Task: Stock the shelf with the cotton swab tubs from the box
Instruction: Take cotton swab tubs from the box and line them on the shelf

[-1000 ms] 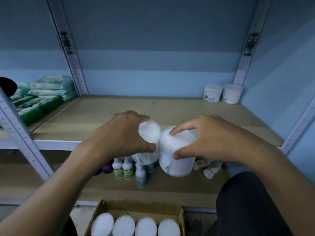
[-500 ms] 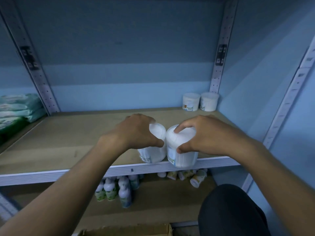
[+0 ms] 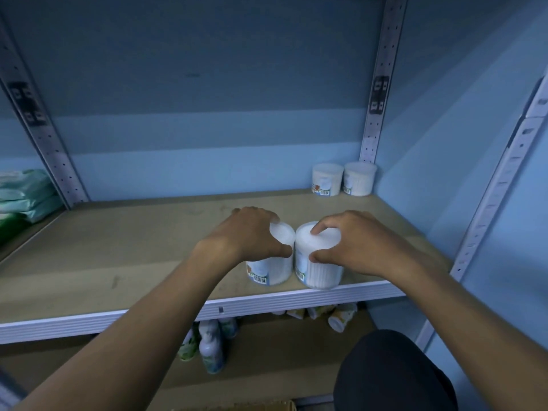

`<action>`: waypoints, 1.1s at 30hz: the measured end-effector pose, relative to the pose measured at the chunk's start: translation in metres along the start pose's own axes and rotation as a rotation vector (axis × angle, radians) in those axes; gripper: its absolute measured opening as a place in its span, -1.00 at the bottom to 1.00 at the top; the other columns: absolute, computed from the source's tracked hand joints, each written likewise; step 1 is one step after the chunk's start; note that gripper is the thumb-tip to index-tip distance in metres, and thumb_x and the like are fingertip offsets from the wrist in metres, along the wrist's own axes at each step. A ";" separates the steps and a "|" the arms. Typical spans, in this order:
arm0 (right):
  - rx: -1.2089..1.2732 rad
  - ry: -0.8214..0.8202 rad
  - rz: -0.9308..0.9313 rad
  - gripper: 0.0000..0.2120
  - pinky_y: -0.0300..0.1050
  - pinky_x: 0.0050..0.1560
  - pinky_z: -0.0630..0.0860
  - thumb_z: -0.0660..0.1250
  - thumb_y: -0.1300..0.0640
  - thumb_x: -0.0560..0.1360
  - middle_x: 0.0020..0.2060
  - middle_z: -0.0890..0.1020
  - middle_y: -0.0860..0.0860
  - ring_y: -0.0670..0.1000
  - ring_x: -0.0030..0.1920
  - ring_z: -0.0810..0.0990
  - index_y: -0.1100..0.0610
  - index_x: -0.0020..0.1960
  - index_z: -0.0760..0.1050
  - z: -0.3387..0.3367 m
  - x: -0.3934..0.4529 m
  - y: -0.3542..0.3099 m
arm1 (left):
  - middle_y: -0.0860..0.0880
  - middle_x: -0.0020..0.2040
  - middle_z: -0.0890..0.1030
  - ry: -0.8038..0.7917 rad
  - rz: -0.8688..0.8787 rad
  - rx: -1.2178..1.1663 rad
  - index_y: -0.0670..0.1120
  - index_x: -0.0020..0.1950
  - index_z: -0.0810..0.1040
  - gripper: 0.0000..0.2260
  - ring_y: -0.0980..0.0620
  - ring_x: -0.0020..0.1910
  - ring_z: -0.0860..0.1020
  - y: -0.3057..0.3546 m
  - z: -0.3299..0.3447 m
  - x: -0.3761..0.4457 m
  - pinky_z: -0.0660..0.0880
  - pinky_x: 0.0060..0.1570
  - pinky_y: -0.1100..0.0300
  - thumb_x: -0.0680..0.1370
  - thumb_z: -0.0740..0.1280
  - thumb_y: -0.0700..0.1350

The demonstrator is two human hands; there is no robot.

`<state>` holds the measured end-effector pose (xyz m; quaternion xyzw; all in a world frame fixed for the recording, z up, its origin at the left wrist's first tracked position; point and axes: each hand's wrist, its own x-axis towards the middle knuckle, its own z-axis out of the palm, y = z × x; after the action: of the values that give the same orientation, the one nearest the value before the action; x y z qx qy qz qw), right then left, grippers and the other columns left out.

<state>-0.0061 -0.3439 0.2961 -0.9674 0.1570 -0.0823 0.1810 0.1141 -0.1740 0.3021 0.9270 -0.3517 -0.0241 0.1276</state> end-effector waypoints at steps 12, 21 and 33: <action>-0.203 0.107 -0.043 -0.48 0.04 0.10 0.56 0.49 0.12 0.37 0.17 0.59 0.00 0.15 0.18 0.54 -0.11 0.30 0.51 0.025 -0.010 -0.017 | 0.13 0.28 0.53 0.107 0.038 0.022 0.17 0.29 0.55 -0.45 0.06 0.28 0.47 -0.006 0.009 -0.007 0.44 0.13 0.18 0.32 0.57 0.08; -0.229 0.170 -0.065 -0.50 0.02 0.04 0.56 0.43 0.25 0.43 0.13 0.63 0.03 0.17 0.13 0.57 -0.14 0.29 0.54 0.033 -0.003 -0.013 | 0.10 0.26 0.56 0.139 0.028 0.075 0.19 0.29 0.54 -0.46 0.02 0.25 0.50 -0.007 0.016 0.000 0.43 0.06 0.16 0.33 0.56 0.10; -0.218 0.165 -0.079 -0.43 -0.05 0.01 0.52 0.46 0.24 0.39 0.12 0.63 0.05 0.21 0.13 0.58 -0.18 0.31 0.52 0.039 0.051 -0.001 | 0.09 0.30 0.55 0.103 0.002 0.086 0.17 0.32 0.53 -0.43 0.00 0.28 0.49 -0.016 0.015 0.041 0.47 0.15 0.12 0.33 0.56 0.11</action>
<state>0.0505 -0.3475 0.2653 -0.9767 0.1410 -0.1512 0.0581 0.1534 -0.1929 0.2850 0.9314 -0.3462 0.0390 0.1056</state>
